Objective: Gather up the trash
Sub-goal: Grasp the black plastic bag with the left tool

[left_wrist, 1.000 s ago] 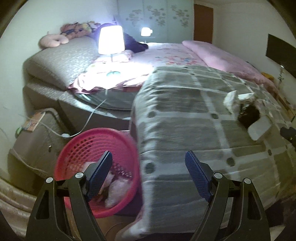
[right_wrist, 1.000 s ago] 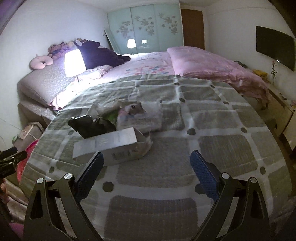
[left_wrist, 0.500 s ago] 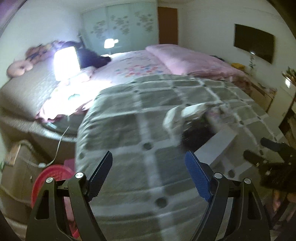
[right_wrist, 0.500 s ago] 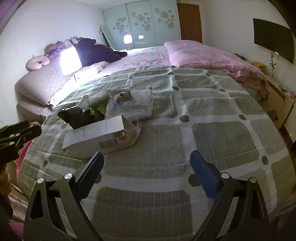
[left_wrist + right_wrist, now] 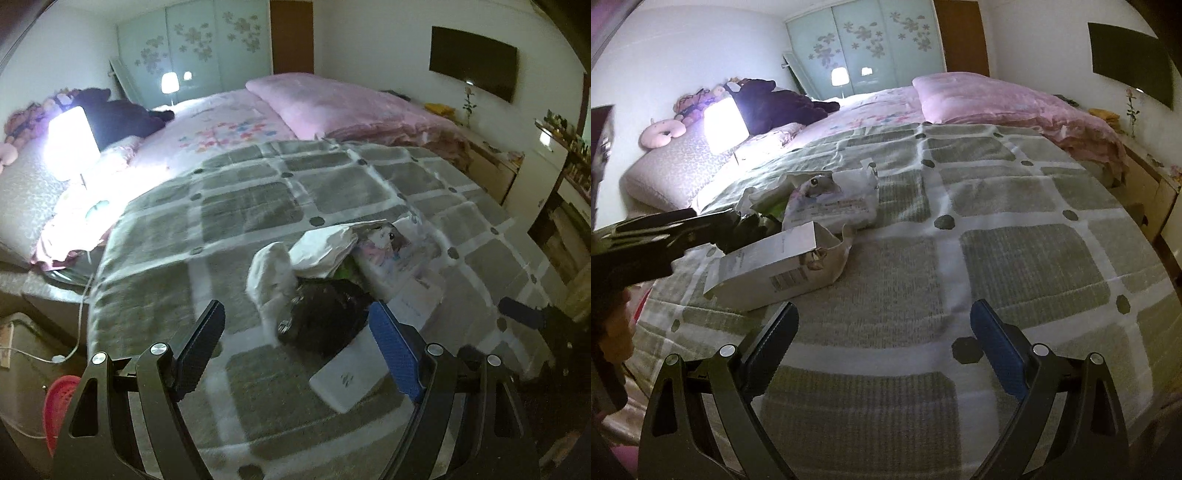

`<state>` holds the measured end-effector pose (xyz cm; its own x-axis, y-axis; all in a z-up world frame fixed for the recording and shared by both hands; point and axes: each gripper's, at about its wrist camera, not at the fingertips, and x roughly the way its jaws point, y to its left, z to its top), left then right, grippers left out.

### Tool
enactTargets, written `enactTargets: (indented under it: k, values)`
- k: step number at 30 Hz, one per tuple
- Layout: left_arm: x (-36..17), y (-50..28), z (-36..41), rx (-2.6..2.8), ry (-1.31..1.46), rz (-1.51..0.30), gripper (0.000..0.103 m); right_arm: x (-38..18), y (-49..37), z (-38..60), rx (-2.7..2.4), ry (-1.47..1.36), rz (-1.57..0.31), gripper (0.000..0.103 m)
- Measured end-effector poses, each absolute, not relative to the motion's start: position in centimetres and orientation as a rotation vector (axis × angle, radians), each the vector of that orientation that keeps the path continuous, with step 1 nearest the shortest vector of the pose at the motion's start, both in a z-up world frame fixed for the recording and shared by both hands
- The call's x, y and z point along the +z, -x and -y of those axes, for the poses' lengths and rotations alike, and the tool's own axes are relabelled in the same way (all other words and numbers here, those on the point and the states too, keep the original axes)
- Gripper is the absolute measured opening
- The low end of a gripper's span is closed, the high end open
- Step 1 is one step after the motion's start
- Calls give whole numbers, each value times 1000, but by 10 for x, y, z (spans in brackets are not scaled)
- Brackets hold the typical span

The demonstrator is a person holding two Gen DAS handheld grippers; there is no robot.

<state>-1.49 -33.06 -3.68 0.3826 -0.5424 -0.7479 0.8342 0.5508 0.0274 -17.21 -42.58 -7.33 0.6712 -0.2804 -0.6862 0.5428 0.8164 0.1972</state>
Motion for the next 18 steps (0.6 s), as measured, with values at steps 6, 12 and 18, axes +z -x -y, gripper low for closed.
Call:
enactTargets:
  k: [6,12,18]
  values:
    - [-49,11,347,-945,-449,-824,45,-73,173,426,-479,-414,-687,91]
    - [-50,14,344,-946,-456,-814,29,-69,173,428,-469,-419,-682,91]
    - [-41,15,321,-929,-422,-805,28,-68,164,424,-425,-404,-693,91]
